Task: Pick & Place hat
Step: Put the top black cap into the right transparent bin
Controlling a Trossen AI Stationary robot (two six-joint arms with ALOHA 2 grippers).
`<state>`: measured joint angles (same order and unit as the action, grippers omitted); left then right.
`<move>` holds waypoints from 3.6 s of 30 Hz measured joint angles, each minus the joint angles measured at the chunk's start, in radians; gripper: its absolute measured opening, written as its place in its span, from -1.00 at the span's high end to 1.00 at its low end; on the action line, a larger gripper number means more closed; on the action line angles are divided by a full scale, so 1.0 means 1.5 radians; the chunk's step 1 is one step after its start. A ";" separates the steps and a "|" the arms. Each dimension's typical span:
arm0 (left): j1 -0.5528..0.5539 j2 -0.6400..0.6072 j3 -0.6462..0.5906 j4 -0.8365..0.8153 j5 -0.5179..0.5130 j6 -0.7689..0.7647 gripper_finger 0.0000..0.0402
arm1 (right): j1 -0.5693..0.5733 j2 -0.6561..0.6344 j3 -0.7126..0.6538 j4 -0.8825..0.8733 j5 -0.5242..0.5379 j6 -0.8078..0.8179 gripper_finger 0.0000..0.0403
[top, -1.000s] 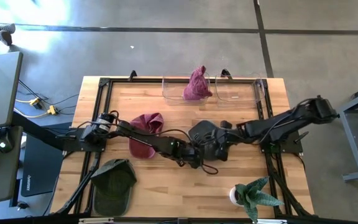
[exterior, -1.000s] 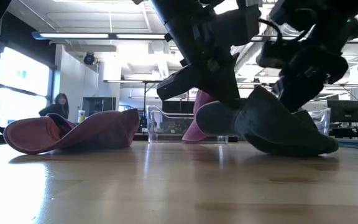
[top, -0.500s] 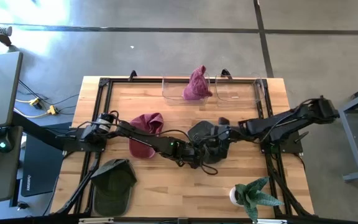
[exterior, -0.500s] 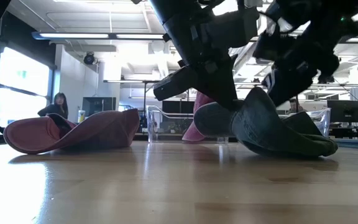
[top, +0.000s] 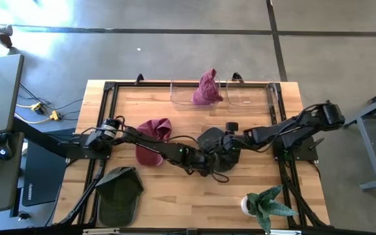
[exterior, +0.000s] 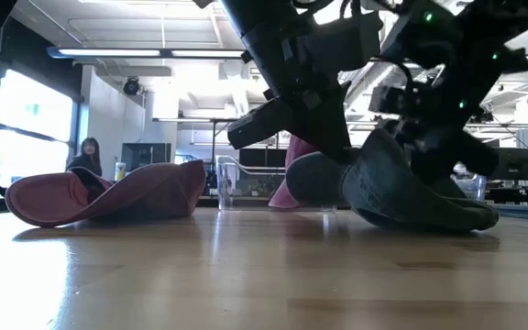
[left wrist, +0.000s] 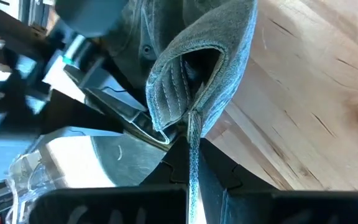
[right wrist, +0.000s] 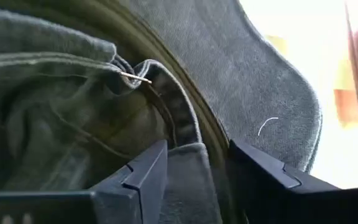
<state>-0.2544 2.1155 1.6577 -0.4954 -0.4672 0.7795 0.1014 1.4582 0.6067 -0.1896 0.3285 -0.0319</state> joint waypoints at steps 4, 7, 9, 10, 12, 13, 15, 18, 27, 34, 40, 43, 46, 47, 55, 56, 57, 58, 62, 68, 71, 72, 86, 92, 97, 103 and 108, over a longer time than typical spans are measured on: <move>0.000 0.001 0.000 -0.001 0.001 -0.001 0.99 | -0.014 0.022 0.000 0.014 0.005 -0.027 0.34; 0.000 0.001 0.000 -0.001 0.001 -0.001 0.99 | -0.017 0.019 0.000 0.020 0.003 -0.037 0.67; 0.000 0.001 0.000 -0.001 0.003 -0.001 0.99 | -0.016 0.014 0.000 0.019 0.004 -0.037 0.89; 0.000 0.001 0.000 -0.001 0.004 -0.001 0.99 | -0.016 0.011 0.000 0.016 0.004 -0.038 0.94; 0.000 0.001 0.000 -0.001 0.004 -0.001 0.99 | -0.015 0.005 0.000 0.006 0.030 -0.028 0.91; 0.000 0.001 0.000 -0.002 0.003 -0.001 0.99 | -0.012 0.001 0.000 -0.001 0.057 -0.014 0.89; 0.000 0.001 0.000 -0.003 0.004 -0.001 0.99 | -0.005 -0.011 0.000 -0.022 0.112 0.006 0.91; -0.001 0.001 0.000 -0.003 0.004 -0.001 0.99 | -0.001 -0.029 0.000 -0.039 0.135 0.019 0.98; -0.001 0.000 0.000 -0.002 0.012 0.000 0.99 | 0.012 -0.056 0.000 0.022 -0.058 0.023 0.77; -0.001 0.001 0.000 -0.001 0.022 0.000 0.99 | 0.003 0.015 0.000 0.039 -0.073 0.002 0.84; 0.002 0.001 0.000 -0.002 0.017 -0.001 0.99 | -0.010 0.030 0.000 0.041 0.116 0.020 0.96; 0.001 0.001 0.000 -0.003 0.021 -0.002 0.99 | -0.010 0.023 0.000 0.031 0.150 0.048 0.96; 0.001 0.001 0.000 -0.008 0.026 -0.002 0.99 | -0.010 0.016 0.001 0.007 0.162 0.073 0.99; 0.001 0.000 0.000 -0.009 0.026 -0.002 0.99 | -0.010 0.014 0.001 0.001 0.171 0.083 0.98; -0.002 0.000 0.000 -0.021 0.041 -0.010 0.99 | -0.007 -0.047 0.000 -0.010 0.140 0.083 0.98; -0.002 0.000 0.000 -0.022 0.041 -0.012 0.99 | -0.005 -0.061 0.000 -0.011 0.127 0.090 0.98; -0.002 0.000 0.000 -0.022 0.040 -0.013 0.99 | -0.002 -0.075 0.000 -0.013 0.116 0.100 0.98; -0.002 0.000 0.000 -0.022 0.040 -0.014 0.99 | -0.001 -0.089 0.000 -0.020 0.103 0.110 0.97; -0.002 0.000 0.000 -0.031 0.039 -0.017 0.99 | 0.004 -0.144 0.000 -0.065 0.024 0.162 0.77; -0.002 0.000 0.001 -0.067 0.036 -0.038 0.99 | 0.035 -0.170 0.000 -0.096 -0.107 0.168 0.11; -0.001 0.000 0.001 -0.089 0.038 -0.051 0.99 | 0.079 -0.159 0.000 -0.080 -0.126 0.127 -0.14; -0.001 0.000 0.001 -0.096 0.038 -0.057 0.99 | 0.096 -0.154 0.000 -0.076 -0.120 0.118 -0.20; -0.001 0.000 0.001 -0.127 0.058 -0.076 0.99 | 0.214 0.068 0.002 0.043 0.035 -0.143 0.07; -0.001 -0.012 0.000 -0.166 0.028 -0.071 0.99 | 0.210 0.084 0.028 0.052 -0.028 -0.110 0.84; 0.009 -0.041 0.000 -0.179 0.015 -0.046 0.99 | 0.192 0.076 0.095 0.046 -0.146 -0.012 0.76; 0.030 -0.053 0.000 -0.222 0.001 -0.040 0.70 | 0.142 0.075 0.146 0.040 -0.289 0.054 0.79; 0.034 -0.058 -0.001 -0.354 -0.029 -0.153 0.21 | 0.123 0.075 0.142 0.032 -0.288 0.056 0.98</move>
<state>-0.2028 2.0281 1.6565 -1.0266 -0.5103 0.5508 0.2854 1.5700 0.8195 -0.1409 -0.1031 0.0521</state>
